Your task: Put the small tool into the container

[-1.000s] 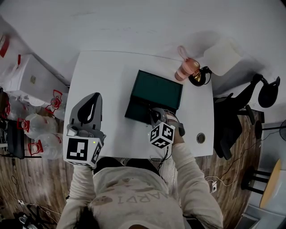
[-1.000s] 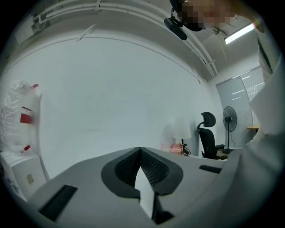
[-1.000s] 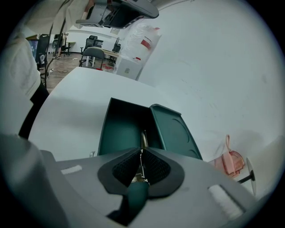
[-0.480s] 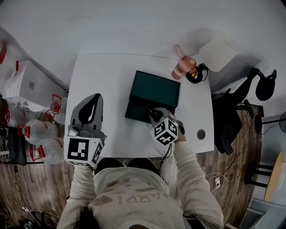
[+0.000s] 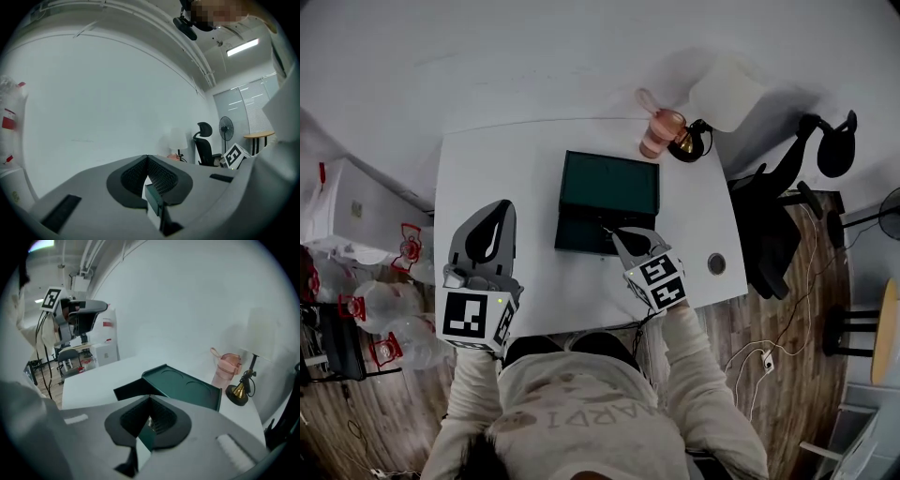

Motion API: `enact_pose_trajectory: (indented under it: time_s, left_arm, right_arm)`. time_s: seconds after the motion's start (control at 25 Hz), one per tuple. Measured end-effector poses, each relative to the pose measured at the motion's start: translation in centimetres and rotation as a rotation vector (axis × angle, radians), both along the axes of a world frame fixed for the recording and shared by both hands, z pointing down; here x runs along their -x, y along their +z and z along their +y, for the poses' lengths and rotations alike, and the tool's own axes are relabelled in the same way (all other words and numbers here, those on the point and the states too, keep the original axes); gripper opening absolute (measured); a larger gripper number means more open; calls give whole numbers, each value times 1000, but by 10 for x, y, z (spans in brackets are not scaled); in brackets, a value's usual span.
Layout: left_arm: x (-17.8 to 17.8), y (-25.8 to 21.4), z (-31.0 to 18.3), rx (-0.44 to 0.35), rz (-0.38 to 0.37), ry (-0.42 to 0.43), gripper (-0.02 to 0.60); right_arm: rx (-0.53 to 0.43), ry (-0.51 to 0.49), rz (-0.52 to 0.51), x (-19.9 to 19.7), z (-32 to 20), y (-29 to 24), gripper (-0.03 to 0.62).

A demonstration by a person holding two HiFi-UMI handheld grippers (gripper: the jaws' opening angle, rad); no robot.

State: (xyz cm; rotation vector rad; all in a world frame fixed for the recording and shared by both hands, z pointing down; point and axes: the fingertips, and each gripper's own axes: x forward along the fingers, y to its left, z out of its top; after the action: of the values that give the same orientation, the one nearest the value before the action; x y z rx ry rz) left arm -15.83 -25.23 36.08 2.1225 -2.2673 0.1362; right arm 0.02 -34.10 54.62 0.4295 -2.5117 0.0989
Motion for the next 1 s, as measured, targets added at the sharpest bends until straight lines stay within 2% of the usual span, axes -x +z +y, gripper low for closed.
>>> enact_pose_trajectory:
  time_s: [0.48,1.0]
  left_arm:
    - [-16,-7,-4,-16,0,144,4]
    - [-31,-11,0,-29,4,260,5]
  right_arm:
    - [-54,270,-190,-35,14,-53,9]
    - [-148,436,-306,-60,43,-107,9]
